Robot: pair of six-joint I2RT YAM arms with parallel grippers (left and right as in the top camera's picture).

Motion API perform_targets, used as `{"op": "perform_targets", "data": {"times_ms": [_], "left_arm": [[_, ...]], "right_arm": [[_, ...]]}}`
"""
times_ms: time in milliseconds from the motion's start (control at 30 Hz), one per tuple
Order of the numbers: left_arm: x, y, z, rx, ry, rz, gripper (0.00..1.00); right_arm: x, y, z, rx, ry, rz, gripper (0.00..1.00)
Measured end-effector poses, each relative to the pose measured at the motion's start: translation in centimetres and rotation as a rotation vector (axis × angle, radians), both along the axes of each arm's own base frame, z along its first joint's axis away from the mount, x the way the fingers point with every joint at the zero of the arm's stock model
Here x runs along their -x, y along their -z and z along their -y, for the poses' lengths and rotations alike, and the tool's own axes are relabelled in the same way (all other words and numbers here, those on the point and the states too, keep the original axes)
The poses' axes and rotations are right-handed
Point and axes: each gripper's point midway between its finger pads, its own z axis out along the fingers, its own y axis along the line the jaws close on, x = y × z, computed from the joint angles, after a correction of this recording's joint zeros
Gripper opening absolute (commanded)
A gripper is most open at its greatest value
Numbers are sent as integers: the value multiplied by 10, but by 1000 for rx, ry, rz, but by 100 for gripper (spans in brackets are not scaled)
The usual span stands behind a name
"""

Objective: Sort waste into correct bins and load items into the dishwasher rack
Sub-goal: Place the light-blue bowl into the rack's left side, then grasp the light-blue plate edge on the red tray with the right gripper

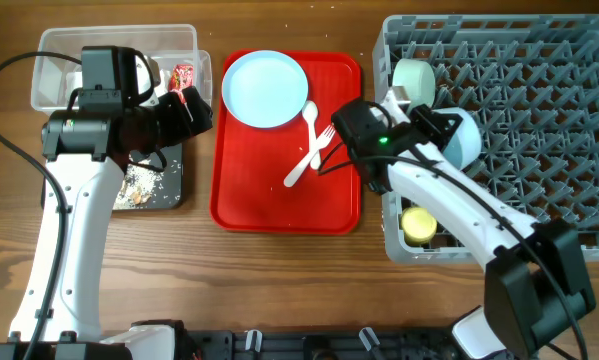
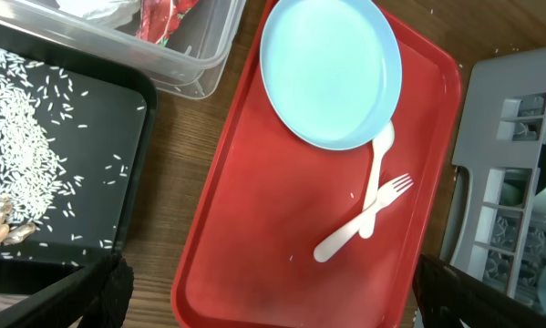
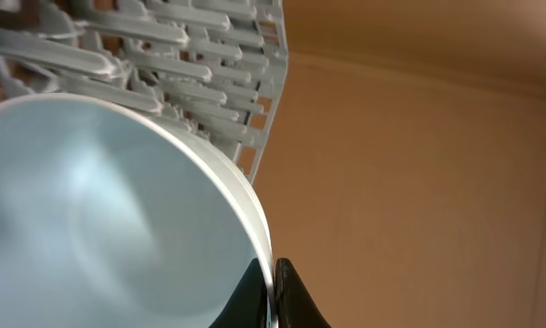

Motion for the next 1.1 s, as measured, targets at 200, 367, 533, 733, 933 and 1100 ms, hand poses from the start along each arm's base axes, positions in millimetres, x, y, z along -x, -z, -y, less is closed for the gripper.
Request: {"op": "perform_targets", "data": {"times_ms": [200,367,533,733,933,1100], "left_arm": [[0,0,0,0,0,0,100],[0,0,0,0,0,0,100],[0,0,0,0,0,0,100],[0,0,0,0,0,0,100],[0,0,0,0,0,0,100],[0,0,0,0,0,0,100]], "right_arm": [[2,8,-22,-26,-66,-40,4],[5,12,-39,-39,-118,-58,82],[10,15,-74,-65,-213,-54,100],[-13,14,-113,-239,-299,68,100],[-52,-15,-150,-761,-372,292,100],[-9,19,-215,-1378,-319,8,99]]}}
